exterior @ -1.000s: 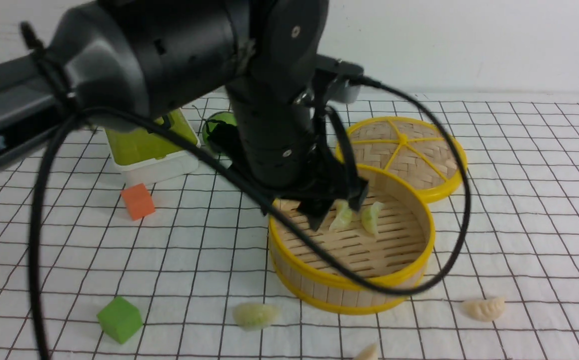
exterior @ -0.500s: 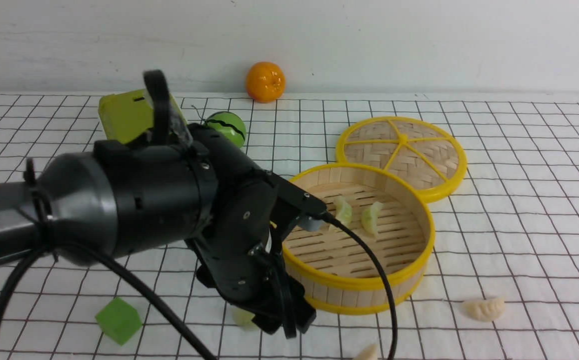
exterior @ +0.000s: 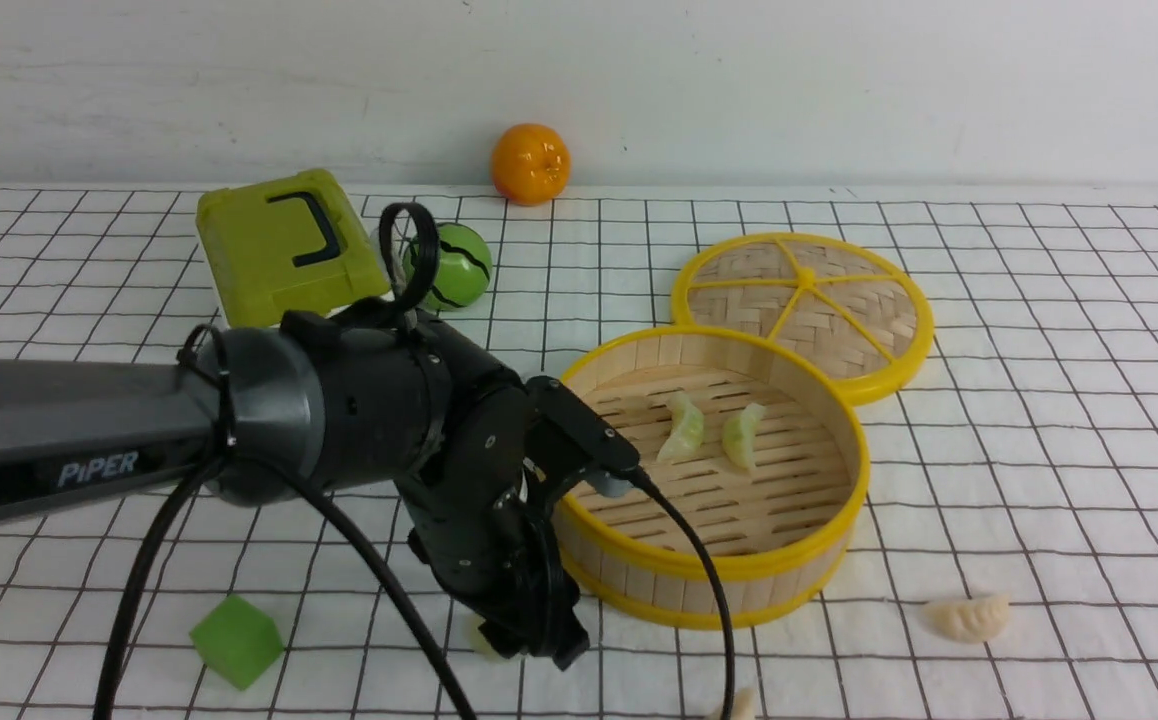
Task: Put the dumplings into the steamer on the table with the white tablecloth.
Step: 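Reach for and grasp a dumpling on the table with the left gripper, then place the dumpling into the bamboo steamer basket with the left gripper, then reach for and grasp a dumpling lying on the table beside the steamer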
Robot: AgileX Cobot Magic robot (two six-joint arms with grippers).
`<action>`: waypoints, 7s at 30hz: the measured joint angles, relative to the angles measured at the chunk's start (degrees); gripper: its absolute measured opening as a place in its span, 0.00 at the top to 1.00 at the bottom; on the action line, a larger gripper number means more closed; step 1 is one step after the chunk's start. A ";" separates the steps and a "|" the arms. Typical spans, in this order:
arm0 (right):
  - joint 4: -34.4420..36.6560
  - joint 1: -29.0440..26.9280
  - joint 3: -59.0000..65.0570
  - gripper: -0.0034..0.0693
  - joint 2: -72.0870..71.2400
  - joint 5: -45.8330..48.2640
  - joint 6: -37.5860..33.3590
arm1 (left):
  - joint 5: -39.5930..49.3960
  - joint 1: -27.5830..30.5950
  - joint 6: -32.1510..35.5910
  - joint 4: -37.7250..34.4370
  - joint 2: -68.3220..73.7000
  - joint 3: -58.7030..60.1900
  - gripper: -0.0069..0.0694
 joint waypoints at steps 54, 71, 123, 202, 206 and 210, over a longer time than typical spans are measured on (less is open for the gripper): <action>1.46 0.00 1.04 0.68 0.05 -1.11 0.00 | 2.90 4.18 -36.56 -4.43 21.51 -37.73 0.54; 0.80 0.00 1.04 0.66 0.05 -1.72 0.00 | 29.15 0.63 -18.02 -6.51 10.53 -49.49 0.27; -16.41 23.93 -18.32 0.21 63.78 -9.19 -33.90 | 7.20 -0.97 -22.92 -11.37 -73.32 40.86 0.93; -16.95 25.14 -29.61 0.29 66.03 -8.92 46.61 | 7.17 -0.97 -20.20 -14.63 -73.32 40.86 0.91; -16.53 26.37 -29.61 0.15 69.38 -10.81 51.20 | 7.19 -0.97 -20.20 -14.63 -73.32 40.86 0.91; -17.51 26.31 -29.61 0.18 71.82 -12.06 56.13 | 7.24 -0.97 -20.20 -14.63 -73.32 40.86 0.91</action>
